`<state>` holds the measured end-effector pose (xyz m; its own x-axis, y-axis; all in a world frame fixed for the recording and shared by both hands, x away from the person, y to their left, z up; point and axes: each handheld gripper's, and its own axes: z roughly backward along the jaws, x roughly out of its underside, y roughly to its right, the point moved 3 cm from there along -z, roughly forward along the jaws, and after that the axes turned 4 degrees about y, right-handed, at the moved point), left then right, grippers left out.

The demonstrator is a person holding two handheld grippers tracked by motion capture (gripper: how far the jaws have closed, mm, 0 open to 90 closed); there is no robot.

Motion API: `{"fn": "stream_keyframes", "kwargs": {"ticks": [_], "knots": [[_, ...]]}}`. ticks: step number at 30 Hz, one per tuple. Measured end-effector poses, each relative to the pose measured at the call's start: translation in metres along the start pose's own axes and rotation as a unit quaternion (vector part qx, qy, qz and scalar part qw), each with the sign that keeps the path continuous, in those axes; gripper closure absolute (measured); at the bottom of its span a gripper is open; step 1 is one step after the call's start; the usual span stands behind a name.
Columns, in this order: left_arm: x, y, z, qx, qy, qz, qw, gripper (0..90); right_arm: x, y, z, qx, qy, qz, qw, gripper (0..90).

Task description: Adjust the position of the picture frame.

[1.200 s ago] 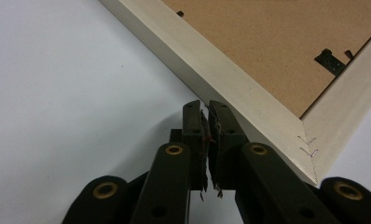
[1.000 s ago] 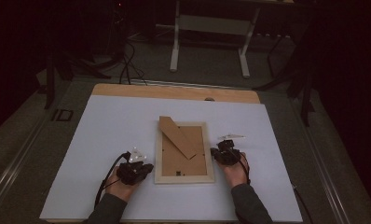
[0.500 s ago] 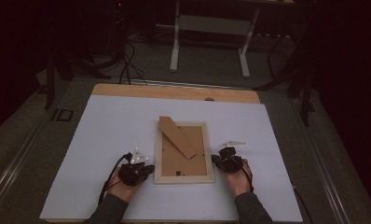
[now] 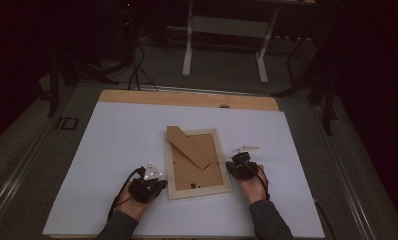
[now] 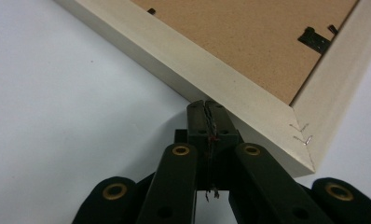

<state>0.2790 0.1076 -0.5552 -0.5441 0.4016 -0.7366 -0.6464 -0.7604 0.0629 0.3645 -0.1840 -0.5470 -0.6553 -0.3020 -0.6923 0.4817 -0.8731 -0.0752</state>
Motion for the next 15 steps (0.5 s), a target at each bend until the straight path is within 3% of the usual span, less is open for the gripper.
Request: {"fn": "stream_keyframes", "kwargs": {"ticks": [3,15], "knots": [[0.000,0.003,0.000,-0.002,-0.005,-0.012,0.9999,90.0,-0.004,0.003,-0.004,-0.007,-0.003,-0.004,1.0000,90.0],[0.000,0.020,-0.001,0.010,-0.006,-0.025,0.9996,90.0,-0.018,0.009,-0.015,-0.006,-0.008,-0.002,0.9999,90.0]]}}
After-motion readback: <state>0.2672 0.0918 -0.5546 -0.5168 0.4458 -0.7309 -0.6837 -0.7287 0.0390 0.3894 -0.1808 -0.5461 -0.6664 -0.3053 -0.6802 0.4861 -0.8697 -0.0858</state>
